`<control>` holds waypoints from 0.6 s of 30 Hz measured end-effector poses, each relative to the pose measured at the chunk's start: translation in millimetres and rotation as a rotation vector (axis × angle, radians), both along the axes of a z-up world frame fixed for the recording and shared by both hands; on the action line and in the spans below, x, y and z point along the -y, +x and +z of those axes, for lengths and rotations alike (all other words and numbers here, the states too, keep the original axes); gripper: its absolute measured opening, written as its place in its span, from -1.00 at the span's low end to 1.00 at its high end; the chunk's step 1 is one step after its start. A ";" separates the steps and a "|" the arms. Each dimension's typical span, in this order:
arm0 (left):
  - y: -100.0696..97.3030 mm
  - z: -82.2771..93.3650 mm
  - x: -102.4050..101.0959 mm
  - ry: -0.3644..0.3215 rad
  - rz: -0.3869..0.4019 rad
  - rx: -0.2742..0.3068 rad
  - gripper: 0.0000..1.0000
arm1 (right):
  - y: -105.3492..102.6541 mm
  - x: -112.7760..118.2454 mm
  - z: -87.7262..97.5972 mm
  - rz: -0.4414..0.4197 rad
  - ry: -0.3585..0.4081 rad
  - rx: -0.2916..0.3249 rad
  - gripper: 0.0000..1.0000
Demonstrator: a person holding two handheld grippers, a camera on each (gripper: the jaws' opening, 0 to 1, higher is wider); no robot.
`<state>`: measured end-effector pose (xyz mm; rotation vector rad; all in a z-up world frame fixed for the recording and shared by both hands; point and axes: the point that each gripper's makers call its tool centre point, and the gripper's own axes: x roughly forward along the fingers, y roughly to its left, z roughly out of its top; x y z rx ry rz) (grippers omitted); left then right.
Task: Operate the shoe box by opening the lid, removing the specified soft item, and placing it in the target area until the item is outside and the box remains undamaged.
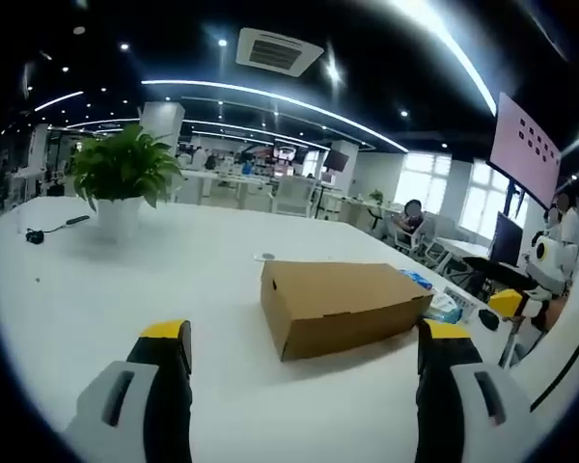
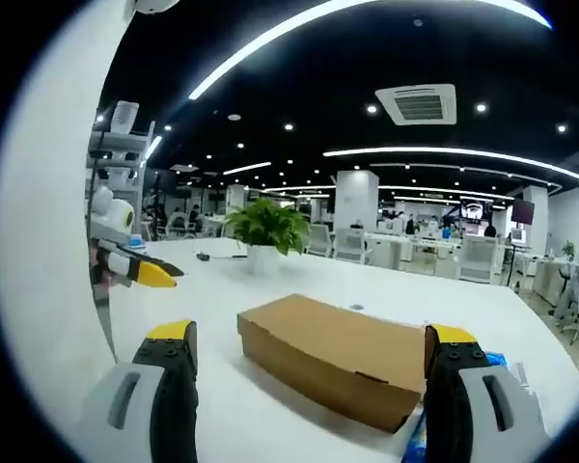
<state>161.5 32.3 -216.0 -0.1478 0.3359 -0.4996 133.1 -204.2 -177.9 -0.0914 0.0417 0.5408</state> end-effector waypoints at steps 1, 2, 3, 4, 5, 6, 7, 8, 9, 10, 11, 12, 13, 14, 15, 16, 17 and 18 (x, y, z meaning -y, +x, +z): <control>0.9 -2.1 -0.5 0.001 -0.008 -0.005 0.98 | 1.3 2.7 1.7 -0.015 0.009 0.011 1.00; 0.5 -3.3 -1.0 0.002 -0.013 -0.007 0.98 | 1.7 4.3 4.2 -0.025 0.038 0.018 1.00; 0.2 -3.8 -0.6 0.006 -0.023 -0.001 0.98 | 1.3 4.0 6.9 -0.023 0.085 0.019 1.00; -0.6 -3.8 0.9 0.011 -0.042 0.011 0.98 | 0.4 5.4 11.7 -0.026 0.148 0.030 1.00; -1.0 -6.0 0.0 0.018 -0.057 0.025 0.98 | 0.6 8.0 15.0 -0.037 0.173 0.048 1.00; -1.0 -7.0 -0.6 0.019 -0.060 0.026 0.98 | 0.8 10.1 17.4 -0.046 0.184 0.064 1.00; -2.9 -9.7 -0.4 -0.009 -0.063 -0.012 0.98 | 0.9 15.9 24.7 -0.075 0.209 0.104 1.00; -6.5 -13.2 1.8 -0.055 -0.076 -0.071 0.98 | 1.0 21.5 27.5 -0.099 0.229 0.117 1.00; -7.0 -15.2 2.9 -0.065 -0.083 -0.090 0.98 | 1.8 25.2 26.5 -0.113 0.229 0.111 1.00; -7.1 -17.0 3.5 -0.059 -0.091 -0.101 0.98 | 2.9 28.5 24.8 -0.125 0.217 0.104 0.99; -6.0 -20.8 1.6 0.016 -0.101 -0.082 0.98 | 3.7 31.3 24.9 -0.130 0.203 0.108 0.99; -5.5 -22.4 1.5 0.049 -0.106 -0.070 0.98 | 3.8 33.4 24.6 -0.134 0.194 0.109 0.99; -7.2 -25.7 4.7 0.063 -0.125 -0.076 0.98 | 3.4 36.6 26.4 -0.139 0.176 0.125 0.99; -8.4 -26.2 7.4 0.045 -0.131 -0.090 0.98 | 2.2 38.1 27.0 -0.135 0.184 0.123 0.99; -9.1 -24.8 10.1 0.026 -0.141 -0.090 0.98 | 1.5 38.5 27.7 -0.135 0.183 0.126 0.99; -8.5 -21.3 13.1 0.016 -0.148 -0.073 0.98 | 0.8 39.2 29.4 -0.135 0.171 0.136 0.99; -8.1 -21.4 14.3 0.029 -0.146 -0.065 0.98 | 0.5 39.2 29.6 -0.134 0.168 0.134 0.99; -7.5 -22.2 14.5 0.050 -0.146 -0.063 0.98 | -0.2 39.0 31.1 -0.129 0.164 0.141 0.99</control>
